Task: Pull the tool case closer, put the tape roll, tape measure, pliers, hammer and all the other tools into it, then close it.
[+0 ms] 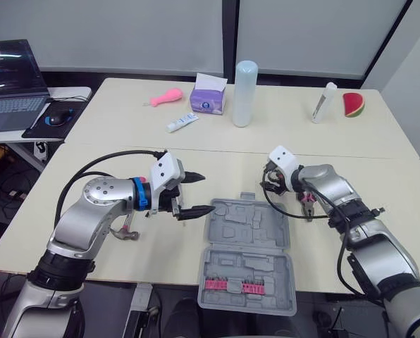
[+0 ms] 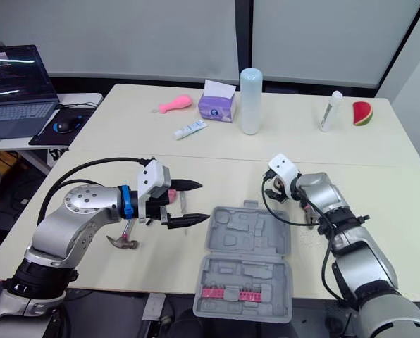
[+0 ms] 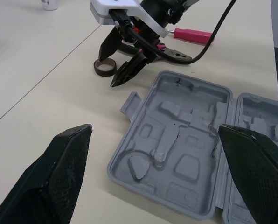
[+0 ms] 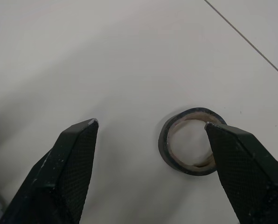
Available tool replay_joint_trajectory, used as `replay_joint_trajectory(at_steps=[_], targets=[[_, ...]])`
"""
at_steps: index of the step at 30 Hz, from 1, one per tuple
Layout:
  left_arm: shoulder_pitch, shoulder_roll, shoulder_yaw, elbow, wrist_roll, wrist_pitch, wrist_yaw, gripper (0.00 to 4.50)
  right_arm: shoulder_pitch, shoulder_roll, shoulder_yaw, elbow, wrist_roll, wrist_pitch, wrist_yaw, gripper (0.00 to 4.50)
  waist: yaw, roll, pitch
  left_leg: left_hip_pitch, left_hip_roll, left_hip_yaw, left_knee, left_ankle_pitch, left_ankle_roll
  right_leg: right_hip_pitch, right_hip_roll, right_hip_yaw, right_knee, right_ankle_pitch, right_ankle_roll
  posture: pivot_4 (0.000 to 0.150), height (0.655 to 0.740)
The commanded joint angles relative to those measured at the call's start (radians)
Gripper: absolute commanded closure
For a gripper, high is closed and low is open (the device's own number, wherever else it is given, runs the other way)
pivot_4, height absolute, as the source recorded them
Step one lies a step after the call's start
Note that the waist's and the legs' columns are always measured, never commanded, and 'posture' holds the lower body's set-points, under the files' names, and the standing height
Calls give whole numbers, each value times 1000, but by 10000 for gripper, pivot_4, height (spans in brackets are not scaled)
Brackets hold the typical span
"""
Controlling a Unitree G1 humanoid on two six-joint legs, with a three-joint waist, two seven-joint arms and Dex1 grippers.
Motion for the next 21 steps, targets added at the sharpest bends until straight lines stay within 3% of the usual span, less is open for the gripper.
replay_joint_trajectory(at_steps=[1,6,16,21], targets=[[-17,2,4,-31,1,-2,-1,0,-37,15,-39,64,-13,-34,0,6055,-2,0,0,0,0,0,0,0,0,0,0,0,0,0,0,1500,7161],[-18,3,0,-33,4,-1,-6,0,-58,29,-59,130,-31,-67,-7,20685,-8,0,0,0,0,0,0,0,0,0,0,0,0,0,0,1500,7161],[-17,7,-4,-18,14,-16,-20,0,-42,35,-77,62,-44,-59,22,39143,-15,0,0,0,0,0,0,0,0,0,0,0,1,0,0,1500,7161],[-4,21,1,10,31,-46,-46,0,-2,18,-77,-53,-39,-19,56,44939,-14,0,0,0,0,0,0,0,0,0,0,0,1,0,0,1500,7161]])
